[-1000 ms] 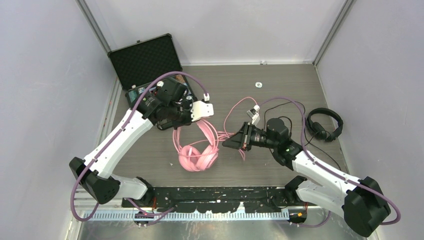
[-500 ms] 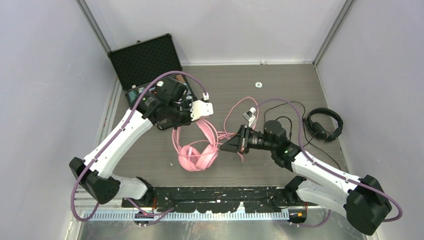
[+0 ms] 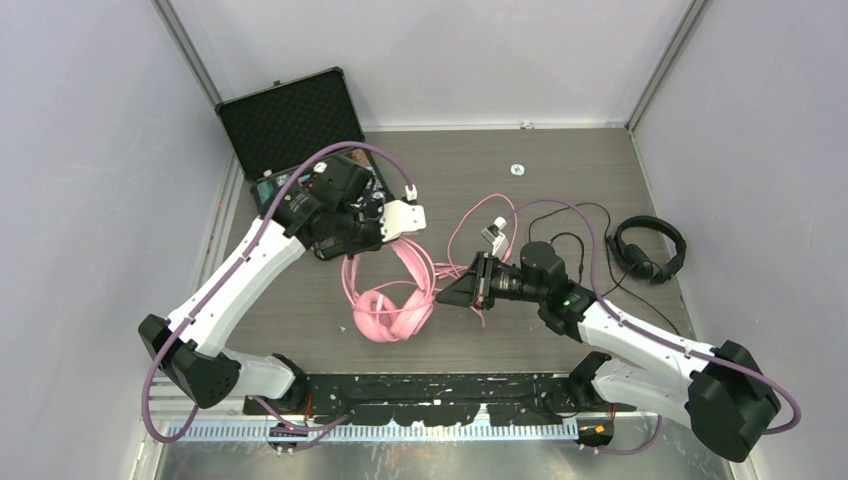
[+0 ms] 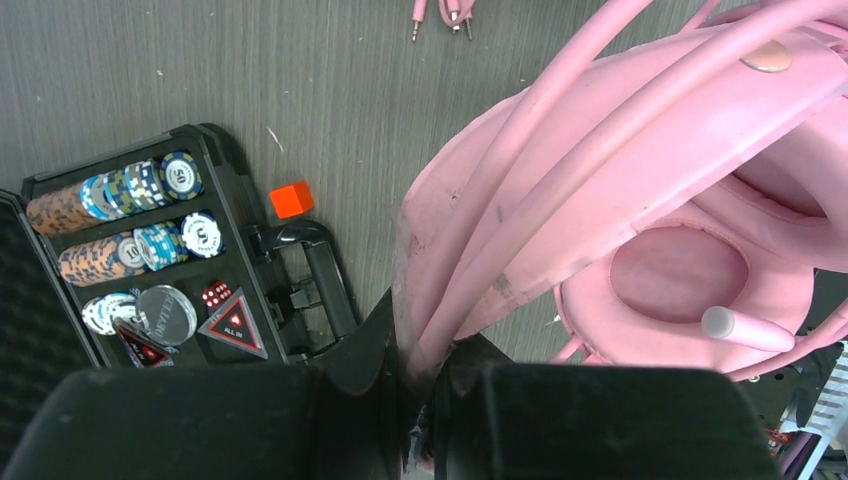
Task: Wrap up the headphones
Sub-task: Wrap the headphones cable around the headphones.
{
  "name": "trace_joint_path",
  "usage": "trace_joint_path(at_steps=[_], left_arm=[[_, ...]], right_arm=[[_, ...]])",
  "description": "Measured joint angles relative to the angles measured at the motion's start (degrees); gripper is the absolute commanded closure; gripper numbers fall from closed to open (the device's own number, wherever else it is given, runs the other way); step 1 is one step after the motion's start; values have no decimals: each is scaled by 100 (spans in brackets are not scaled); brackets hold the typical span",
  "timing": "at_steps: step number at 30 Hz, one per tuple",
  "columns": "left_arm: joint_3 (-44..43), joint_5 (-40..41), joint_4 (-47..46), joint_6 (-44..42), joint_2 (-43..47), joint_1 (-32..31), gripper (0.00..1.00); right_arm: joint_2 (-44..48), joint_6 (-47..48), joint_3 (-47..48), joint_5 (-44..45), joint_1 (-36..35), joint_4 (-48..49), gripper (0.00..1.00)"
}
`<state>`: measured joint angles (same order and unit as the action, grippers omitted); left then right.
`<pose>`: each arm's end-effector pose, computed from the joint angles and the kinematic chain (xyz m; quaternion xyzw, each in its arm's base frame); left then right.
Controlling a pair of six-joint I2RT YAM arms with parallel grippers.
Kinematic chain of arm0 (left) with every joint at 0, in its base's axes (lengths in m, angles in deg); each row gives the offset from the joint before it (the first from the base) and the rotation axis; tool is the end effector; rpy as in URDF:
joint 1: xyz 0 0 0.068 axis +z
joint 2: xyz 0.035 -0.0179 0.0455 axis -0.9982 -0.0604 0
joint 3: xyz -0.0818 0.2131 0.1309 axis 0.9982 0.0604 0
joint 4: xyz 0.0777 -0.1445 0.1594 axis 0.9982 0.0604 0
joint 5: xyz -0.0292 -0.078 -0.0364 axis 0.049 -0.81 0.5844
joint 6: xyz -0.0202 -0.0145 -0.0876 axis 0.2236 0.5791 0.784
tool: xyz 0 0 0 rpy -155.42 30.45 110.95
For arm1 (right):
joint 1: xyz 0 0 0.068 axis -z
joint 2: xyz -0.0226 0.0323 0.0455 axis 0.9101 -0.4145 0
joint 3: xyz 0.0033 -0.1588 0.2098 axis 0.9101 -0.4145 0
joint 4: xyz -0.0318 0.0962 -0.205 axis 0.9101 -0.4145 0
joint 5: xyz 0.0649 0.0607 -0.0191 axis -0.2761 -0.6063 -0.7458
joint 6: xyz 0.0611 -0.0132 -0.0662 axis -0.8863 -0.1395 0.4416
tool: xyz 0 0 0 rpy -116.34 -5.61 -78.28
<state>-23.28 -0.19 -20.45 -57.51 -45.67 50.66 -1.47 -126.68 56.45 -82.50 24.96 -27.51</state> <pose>0.1861 -0.1608 0.3244 0.6256 0.7138 -0.1107 0.2946 0.1451 0.1842 0.2352 -0.0209 0.7759 0.6057 0.1753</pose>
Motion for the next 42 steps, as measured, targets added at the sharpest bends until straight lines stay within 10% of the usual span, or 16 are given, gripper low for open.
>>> trace_joint_path(at_steps=[20, 42], left_arm=[[260, -251, -92, 302, 168, 37, 100], [1021, 192, -656, 573, 542, -9, 100]], right_arm=[[-212, -361, 44, 295, -59, 772, 100], [177, 584, 1373, 796, 136, -2118, 98]])
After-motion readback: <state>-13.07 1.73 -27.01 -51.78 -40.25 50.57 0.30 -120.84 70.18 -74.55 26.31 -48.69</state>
